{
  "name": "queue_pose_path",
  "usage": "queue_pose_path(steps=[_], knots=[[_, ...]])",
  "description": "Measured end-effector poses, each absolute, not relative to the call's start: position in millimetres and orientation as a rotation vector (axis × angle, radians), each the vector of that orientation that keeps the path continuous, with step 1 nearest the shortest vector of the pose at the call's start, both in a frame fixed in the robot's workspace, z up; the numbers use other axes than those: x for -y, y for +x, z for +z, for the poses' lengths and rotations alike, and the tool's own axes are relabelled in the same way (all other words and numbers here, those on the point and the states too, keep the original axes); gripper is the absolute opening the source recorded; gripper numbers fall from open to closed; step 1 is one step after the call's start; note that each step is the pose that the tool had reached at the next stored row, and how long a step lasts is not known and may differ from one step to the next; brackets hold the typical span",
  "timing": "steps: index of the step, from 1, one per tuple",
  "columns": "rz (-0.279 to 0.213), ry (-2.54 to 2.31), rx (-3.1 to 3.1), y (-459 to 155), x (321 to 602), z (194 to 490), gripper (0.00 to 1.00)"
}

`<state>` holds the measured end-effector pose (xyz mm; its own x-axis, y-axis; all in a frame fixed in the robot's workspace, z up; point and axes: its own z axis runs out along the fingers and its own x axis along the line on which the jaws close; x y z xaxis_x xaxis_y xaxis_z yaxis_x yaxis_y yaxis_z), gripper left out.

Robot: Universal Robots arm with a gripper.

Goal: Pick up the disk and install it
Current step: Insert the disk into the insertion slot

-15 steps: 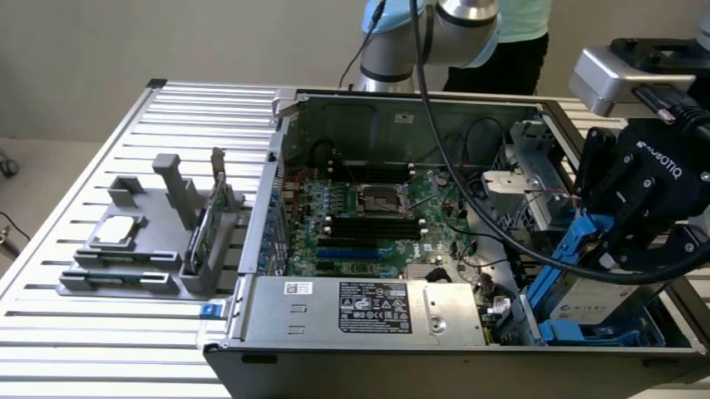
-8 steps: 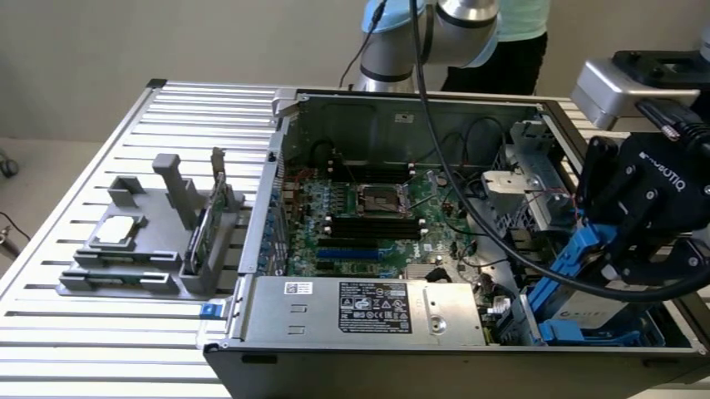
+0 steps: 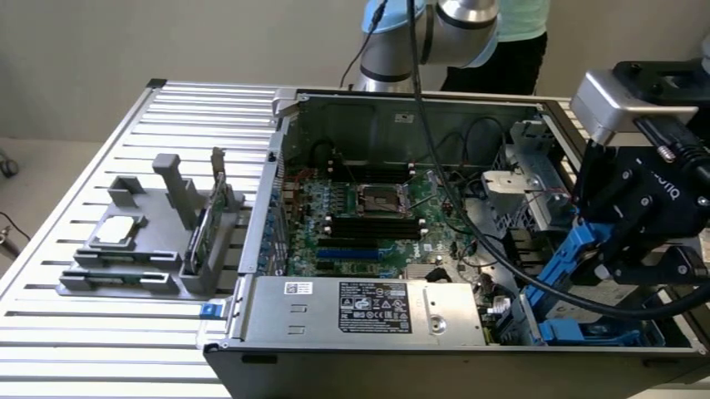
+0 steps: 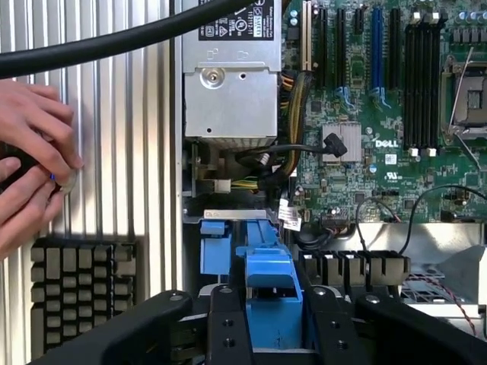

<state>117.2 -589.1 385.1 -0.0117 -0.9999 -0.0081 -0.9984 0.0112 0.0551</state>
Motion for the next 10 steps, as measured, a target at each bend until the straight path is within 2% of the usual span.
queue_pose_path(steps=[4,10], knots=[[-0.096,2.2,2.218,117.2,590.1,385.3,0.33],[-0.099,2.2,2.218,117.3,592.8,383.6,0.33]])
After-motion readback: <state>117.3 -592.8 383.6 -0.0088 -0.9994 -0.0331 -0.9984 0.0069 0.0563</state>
